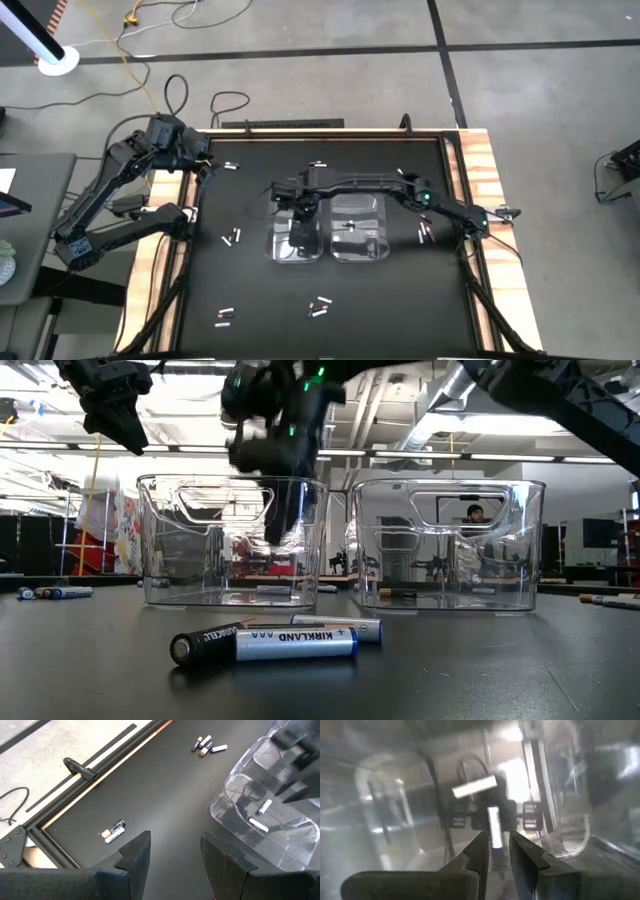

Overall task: Sort batteries
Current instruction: Put the white battery into the left transparent bin

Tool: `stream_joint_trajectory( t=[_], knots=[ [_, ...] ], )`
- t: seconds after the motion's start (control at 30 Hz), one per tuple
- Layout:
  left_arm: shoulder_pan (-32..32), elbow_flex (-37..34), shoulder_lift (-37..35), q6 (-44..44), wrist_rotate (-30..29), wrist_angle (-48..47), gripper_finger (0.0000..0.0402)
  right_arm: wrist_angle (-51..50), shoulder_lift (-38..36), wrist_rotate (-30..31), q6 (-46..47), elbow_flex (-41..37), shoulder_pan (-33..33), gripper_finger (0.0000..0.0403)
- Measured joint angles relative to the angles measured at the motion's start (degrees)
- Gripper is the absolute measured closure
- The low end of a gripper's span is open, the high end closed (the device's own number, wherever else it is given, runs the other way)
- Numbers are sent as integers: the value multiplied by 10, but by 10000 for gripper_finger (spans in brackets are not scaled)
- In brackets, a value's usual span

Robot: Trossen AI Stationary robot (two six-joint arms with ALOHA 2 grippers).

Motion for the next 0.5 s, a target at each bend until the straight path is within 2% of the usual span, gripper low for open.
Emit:
stream_joint_trajectory(
  t=[0.23, 0.37, 0.5],
  knots=[
    [0, 0, 0, -3, 0, 0, 233, -10, -97, 6, 27, -1, -6, 310],
    [0, 0, 0, -10, 0, 0, 233, -34, -154, 52, 29, -4, -15, 310],
    [0, 0, 0, -17, 0, 0, 233, -42, -220, 95, 30, -47, -23, 310]
  ],
)
